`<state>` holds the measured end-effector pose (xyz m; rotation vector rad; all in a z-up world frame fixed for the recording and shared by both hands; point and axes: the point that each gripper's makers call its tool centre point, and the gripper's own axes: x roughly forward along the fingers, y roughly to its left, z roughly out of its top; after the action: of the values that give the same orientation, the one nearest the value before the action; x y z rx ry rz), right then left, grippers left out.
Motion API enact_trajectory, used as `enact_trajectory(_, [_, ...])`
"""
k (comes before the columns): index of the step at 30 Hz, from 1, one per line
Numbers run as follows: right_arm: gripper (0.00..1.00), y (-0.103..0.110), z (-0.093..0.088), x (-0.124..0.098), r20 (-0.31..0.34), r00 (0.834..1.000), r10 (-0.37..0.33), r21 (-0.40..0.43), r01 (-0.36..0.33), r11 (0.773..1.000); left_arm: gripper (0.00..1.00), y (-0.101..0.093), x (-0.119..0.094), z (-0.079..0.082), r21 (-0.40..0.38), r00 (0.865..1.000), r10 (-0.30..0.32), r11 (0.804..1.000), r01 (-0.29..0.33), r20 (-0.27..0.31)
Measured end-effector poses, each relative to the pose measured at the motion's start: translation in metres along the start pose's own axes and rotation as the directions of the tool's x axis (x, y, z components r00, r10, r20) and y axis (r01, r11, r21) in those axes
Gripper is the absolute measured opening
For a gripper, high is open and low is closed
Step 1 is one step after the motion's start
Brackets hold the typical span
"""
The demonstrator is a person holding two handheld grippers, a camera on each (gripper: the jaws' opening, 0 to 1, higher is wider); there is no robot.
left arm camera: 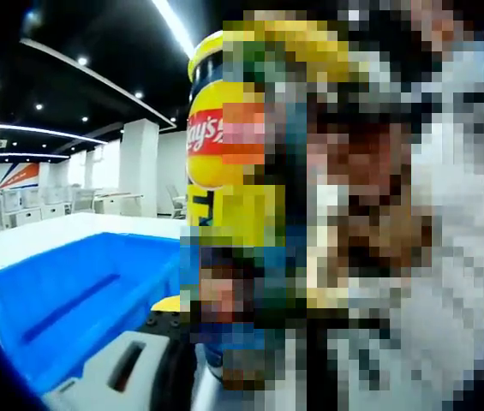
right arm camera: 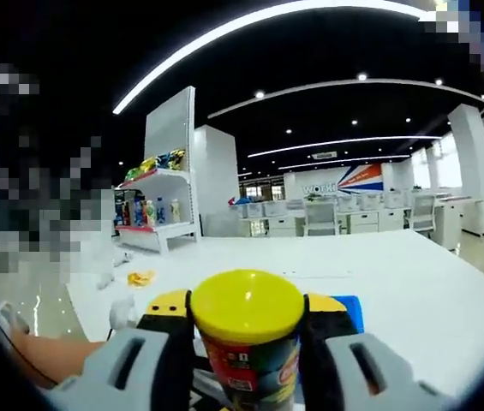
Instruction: Open the lid of the chip container on the table, take out the chips, place them into the box in front of the container, and close the lid
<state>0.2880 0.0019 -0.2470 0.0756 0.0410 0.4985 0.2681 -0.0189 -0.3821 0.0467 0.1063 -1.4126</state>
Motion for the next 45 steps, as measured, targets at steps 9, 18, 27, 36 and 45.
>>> enact_trajectory(9, [0.47, -0.001, 0.006, -0.003, 0.045, 0.999, 0.018, -0.028, -0.017, 0.999, 0.47, 0.000, 0.000, 0.000, -0.004, 1.000, -0.006, 1.000, 0.006, 0.002])
enact_trajectory(18, [0.48, -0.025, 0.045, -0.019, 0.174, 0.984, -0.032, -0.054, 0.042, 0.998, 0.47, -0.001, 0.000, -0.001, -0.008, 1.000, -0.005, 1.000, 0.005, -0.001])
enact_trajectory(27, [0.48, -0.110, 0.036, -0.040, 0.146, 0.967, -0.209, -0.062, 0.220, 0.974, 0.47, -0.001, 0.000, -0.001, -0.010, 1.000, -0.006, 1.000, 0.006, -0.001])
enact_trajectory(36, [0.48, -0.186, -0.052, -0.053, -0.065, 0.938, -0.341, -0.121, 0.332, 0.936, 0.47, -0.001, 0.000, -0.001, -0.012, 1.000, -0.005, 1.000, 0.005, 0.000])
enact_trajectory(45, [0.48, -0.204, -0.125, -0.055, -0.247, 0.911, -0.329, -0.104, 0.313, 0.944, 0.47, 0.000, 0.000, -0.001, -0.014, 1.000, -0.004, 1.000, 0.004, -0.001])
